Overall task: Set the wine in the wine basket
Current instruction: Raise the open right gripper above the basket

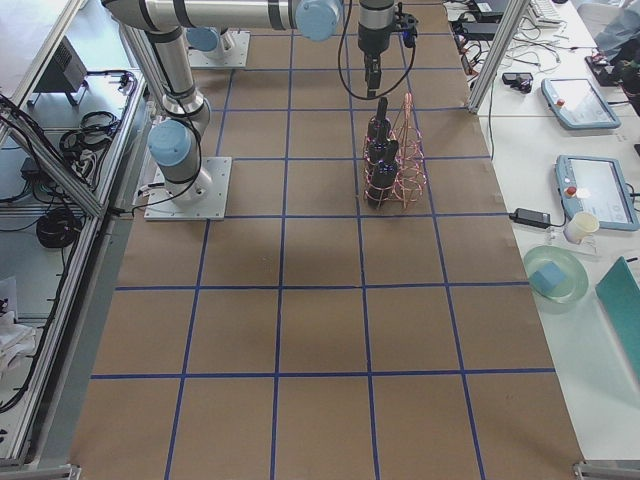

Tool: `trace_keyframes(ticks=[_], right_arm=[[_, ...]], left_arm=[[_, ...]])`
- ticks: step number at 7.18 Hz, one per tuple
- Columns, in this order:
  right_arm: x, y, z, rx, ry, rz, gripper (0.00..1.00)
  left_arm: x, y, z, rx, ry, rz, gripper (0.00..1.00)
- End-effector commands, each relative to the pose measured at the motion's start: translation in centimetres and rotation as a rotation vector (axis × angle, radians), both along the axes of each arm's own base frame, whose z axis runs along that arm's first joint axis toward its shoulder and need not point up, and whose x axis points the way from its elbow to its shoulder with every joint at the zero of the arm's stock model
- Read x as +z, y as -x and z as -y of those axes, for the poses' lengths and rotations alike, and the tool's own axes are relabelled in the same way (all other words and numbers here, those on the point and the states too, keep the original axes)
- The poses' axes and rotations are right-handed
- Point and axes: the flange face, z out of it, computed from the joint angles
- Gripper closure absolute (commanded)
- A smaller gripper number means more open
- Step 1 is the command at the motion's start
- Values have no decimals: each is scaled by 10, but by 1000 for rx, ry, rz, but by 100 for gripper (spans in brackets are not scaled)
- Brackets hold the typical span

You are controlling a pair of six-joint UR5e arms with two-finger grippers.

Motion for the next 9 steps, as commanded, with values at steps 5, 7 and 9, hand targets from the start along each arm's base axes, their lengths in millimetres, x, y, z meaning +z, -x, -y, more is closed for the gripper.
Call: trace_keyframes(ticks=[5, 7, 9], right_arm=[[0, -42, -59, -37, 43, 5, 0], [2, -42, -55, -37, 60, 4, 0], [1, -43, -54, -37, 57, 7, 0]], left_arm=[[13, -12, -11, 19, 5, 47, 0], [9, -13, -10, 20, 2, 49, 0], [7, -12, -10, 20, 1, 44, 0]])
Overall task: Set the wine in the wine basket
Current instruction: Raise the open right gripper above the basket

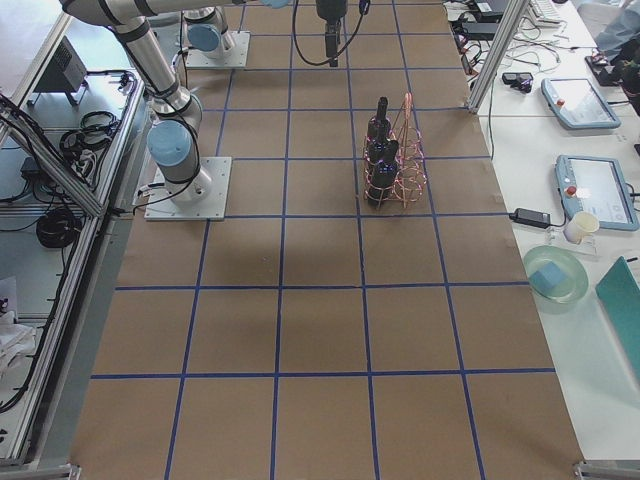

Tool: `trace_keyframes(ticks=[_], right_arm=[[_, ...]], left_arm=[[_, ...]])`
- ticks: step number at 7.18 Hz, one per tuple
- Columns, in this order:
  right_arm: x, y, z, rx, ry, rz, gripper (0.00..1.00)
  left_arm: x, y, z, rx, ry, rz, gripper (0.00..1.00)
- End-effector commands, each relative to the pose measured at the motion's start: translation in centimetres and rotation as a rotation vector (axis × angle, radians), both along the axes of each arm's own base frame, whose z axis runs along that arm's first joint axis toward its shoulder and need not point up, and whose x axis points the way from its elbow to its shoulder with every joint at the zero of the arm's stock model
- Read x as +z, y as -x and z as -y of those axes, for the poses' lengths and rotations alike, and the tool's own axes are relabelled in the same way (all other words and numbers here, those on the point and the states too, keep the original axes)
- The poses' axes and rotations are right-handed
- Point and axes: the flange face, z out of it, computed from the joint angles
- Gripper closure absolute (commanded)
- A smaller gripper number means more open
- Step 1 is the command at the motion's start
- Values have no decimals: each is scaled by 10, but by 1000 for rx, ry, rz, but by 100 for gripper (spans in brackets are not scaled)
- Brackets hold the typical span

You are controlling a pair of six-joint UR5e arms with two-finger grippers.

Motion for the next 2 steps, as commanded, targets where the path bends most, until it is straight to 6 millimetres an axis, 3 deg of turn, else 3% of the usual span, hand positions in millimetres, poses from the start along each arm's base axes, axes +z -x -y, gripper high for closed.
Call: trace_keyframes(ticks=[1, 2], right_arm=[[-1, 0, 1, 0, -2, 1, 0], [-1, 0, 1, 2, 3, 3, 0]], left_arm=[[0, -1, 0, 3, 2, -2, 0], [0, -1, 0, 3, 2, -2, 0]])
